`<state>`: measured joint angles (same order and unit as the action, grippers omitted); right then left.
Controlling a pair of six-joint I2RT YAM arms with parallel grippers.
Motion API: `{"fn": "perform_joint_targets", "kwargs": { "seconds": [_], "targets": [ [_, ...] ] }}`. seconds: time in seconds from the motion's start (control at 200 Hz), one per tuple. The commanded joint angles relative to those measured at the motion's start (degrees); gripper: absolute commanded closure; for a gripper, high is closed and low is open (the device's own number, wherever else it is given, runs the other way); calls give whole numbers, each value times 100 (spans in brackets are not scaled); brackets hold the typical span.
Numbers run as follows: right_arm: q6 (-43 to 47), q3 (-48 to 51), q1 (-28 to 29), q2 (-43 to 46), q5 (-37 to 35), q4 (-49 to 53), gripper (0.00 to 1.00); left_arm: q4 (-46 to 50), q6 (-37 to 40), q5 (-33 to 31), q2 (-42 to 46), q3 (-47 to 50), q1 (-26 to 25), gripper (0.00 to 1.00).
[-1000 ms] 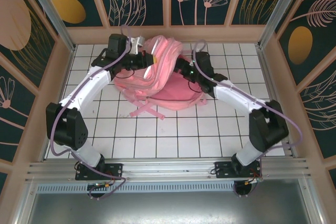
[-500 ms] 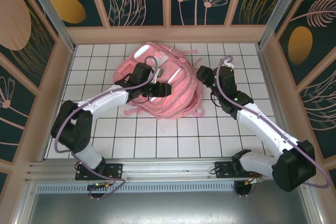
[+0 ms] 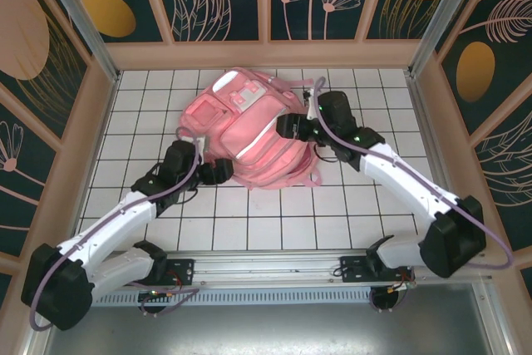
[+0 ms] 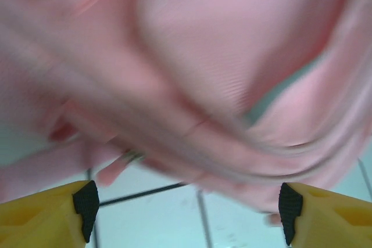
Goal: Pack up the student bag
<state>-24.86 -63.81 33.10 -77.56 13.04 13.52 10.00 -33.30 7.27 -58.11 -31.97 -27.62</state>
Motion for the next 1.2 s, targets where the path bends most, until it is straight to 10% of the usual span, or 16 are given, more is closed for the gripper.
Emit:
{"fn": "perform_joint_targets", "kwargs": {
  "seconds": [0.0, 0.3, 0.996, 1.191],
  "targets": [
    [-619, -553, 29, -491, 549, 564, 28, -308, -586, 102, 353, 602, 369, 18],
    [-2542, -1363, 177, -1343, 546, 1490, 29, -965, -772, 190, 522, 1288, 375, 21],
    [-1892, -925, -20, -1213, 1438, 985, 30, -3449, -189, 1450, -1930, 999, 371, 26],
    [-1872, -729, -101, -1134, 1560, 790, 32, -3876, -129, 1877, -2358, 807, 371, 40]
  ]
}}
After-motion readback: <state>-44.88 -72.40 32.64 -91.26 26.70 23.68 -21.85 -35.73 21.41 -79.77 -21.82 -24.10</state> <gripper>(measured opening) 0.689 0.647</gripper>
